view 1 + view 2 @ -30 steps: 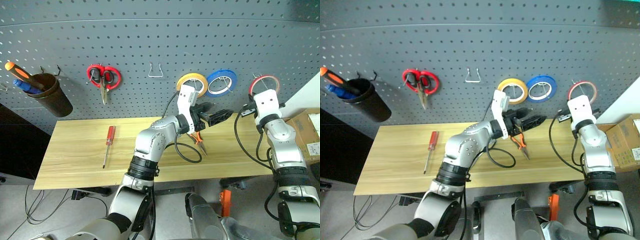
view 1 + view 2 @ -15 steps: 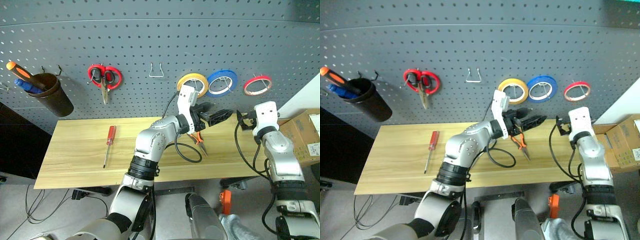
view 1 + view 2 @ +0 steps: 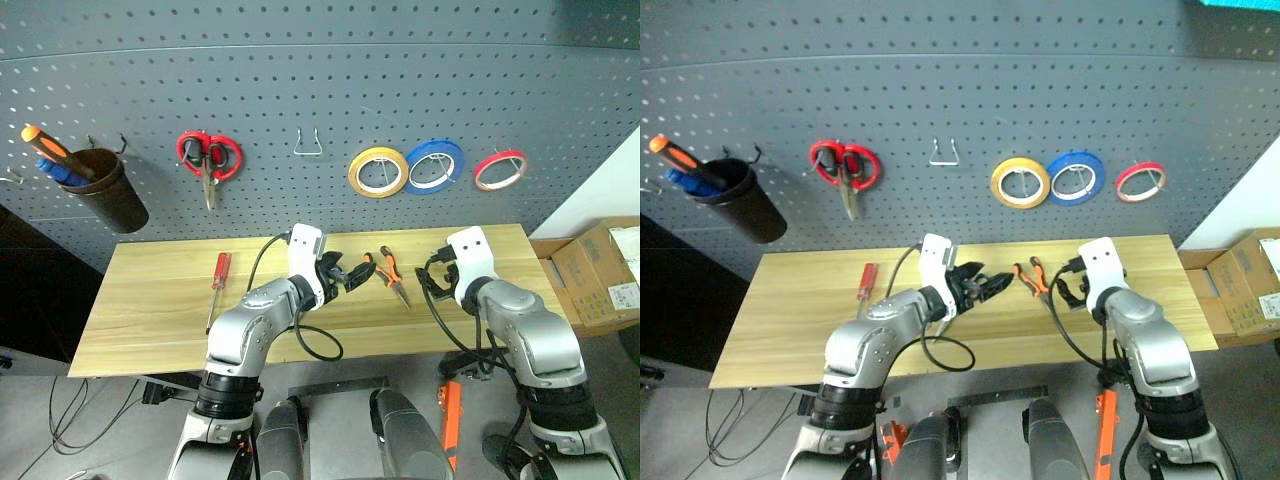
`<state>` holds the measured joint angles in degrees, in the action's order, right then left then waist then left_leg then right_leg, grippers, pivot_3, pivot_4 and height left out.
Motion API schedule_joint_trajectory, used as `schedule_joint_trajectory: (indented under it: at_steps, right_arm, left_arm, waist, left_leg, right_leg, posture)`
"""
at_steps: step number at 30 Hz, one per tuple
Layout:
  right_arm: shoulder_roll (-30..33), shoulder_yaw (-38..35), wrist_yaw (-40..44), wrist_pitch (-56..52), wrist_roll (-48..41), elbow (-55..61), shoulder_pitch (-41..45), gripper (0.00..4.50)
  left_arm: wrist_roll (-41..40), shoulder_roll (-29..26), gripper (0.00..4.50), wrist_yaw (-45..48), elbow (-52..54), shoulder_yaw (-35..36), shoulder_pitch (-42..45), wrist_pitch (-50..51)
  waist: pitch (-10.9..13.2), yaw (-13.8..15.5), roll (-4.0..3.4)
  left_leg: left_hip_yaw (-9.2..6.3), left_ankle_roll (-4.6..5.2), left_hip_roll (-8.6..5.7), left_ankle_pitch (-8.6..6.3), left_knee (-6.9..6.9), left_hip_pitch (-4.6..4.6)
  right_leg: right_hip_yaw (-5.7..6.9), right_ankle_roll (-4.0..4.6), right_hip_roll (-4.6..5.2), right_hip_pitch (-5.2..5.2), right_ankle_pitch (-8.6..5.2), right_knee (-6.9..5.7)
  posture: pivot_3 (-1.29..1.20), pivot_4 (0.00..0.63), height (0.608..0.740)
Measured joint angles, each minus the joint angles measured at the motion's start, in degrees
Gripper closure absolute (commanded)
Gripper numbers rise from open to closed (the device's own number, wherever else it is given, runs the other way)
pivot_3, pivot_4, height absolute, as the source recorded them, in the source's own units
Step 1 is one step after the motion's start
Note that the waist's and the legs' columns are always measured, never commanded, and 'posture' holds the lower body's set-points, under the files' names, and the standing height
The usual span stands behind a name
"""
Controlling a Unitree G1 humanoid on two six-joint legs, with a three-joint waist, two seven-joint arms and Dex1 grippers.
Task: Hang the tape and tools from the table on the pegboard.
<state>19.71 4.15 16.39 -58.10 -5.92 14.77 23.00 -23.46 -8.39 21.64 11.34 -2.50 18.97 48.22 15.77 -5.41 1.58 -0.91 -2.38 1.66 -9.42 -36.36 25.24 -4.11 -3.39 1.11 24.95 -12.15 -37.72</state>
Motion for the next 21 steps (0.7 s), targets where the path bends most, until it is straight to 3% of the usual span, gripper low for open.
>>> schedule_joint_trajectory:
  at_steps: [8,21]
  right_arm:
    - [-7.4,3.1,1.2,0.1,-0.4,-20.2,9.9,0.04]
    - [-5.4,4.8,4.2,12.2,3.2,-46.0,18.0,0.04]
  left_arm:
    - [-1.6,-1.2,0.00,-3.5,7.8,0.9,-5.0,6.8]
    - [-4.6,-2.1,0.00,-4.9,13.9,2.2,-7.4,12.0]
  waist:
    - [0.1,0.8,0.22]
    - [1.9,2.5,0.50]
  left_leg:
    - [-0.03,0.02,0.02,0.01,0.07,0.00]
    - [-0.04,0.01,0.02,-0.01,0.36,0.06]
  right_leg:
    - [0.00,0.04,-0.04,0.01,-0.07,0.05]
    - [0.04,0.12,-0.03,0.15,-0.32,0.12]
  posture:
    - [0.04,0.299,0.740]
    - [0.06,0.370,0.740]
